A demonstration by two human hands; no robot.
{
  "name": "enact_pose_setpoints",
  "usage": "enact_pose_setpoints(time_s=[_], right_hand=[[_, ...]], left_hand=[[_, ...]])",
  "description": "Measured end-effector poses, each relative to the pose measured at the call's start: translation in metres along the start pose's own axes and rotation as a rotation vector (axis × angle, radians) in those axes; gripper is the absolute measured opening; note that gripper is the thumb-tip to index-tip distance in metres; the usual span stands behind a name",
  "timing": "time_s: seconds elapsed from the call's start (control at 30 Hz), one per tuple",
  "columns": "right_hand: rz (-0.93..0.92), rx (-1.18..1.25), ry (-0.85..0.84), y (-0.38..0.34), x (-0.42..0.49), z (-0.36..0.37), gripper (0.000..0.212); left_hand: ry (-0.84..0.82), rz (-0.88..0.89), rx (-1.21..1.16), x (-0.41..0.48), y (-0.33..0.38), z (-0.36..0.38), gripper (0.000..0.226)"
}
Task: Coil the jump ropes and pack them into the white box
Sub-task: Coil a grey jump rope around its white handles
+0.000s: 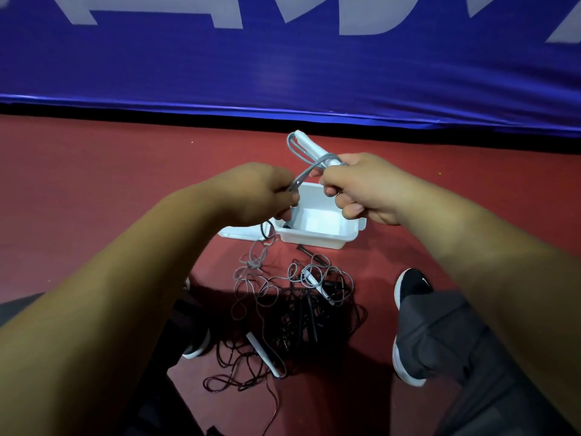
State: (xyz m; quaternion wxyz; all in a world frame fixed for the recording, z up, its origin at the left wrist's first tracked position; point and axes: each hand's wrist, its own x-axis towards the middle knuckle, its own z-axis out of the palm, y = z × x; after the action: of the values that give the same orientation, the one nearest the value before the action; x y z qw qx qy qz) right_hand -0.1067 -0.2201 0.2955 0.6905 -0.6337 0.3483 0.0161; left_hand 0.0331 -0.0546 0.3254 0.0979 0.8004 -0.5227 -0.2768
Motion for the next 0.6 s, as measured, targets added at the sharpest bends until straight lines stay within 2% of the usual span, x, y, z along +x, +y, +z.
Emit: enact_pose_setpoints(time_s=[0.1, 0.23, 0.3, 0.4, 0.5, 0.53, 0.6], right_hand=[[-0.001, 0.047, -0.013, -0.003, 0.000, -0.003, 0.019], [-0.002, 0.098, -0.090, -0.006, -0.005, -0.005, 0.010], [-0.007, 0.116, -0.143, -0.006, -0.008, -0.003, 0.023], [-0.015, 0.158, -0.224, -0.011, -0.016, 0.001, 0.037], [0.014, 0.213, -0.196, -0.015, -0.018, -0.001, 0.064], [0.028, 0.238, -0.169, -0.015, -0.017, -0.002, 0.066], [0.047, 0.281, -0.141, -0.016, -0.016, -0.002, 0.050]], left_hand=[[-0.106, 0.030, -0.311, -0.006, -0.007, -0.009, 0.018], [-0.117, 0.026, -0.336, -0.006, -0.017, -0.013, 0.035], [-0.090, 0.011, -0.348, -0.004, -0.017, -0.011, 0.035], [-0.060, 0.002, -0.391, -0.003, -0.015, -0.009, 0.021], [0.007, -0.011, -0.364, -0.001, -0.014, -0.007, 0.006], [0.017, -0.012, -0.344, -0.001, -0.013, -0.006, 0.004], [0.009, -0.016, -0.304, 0.001, -0.014, -0.004, 0.007]])
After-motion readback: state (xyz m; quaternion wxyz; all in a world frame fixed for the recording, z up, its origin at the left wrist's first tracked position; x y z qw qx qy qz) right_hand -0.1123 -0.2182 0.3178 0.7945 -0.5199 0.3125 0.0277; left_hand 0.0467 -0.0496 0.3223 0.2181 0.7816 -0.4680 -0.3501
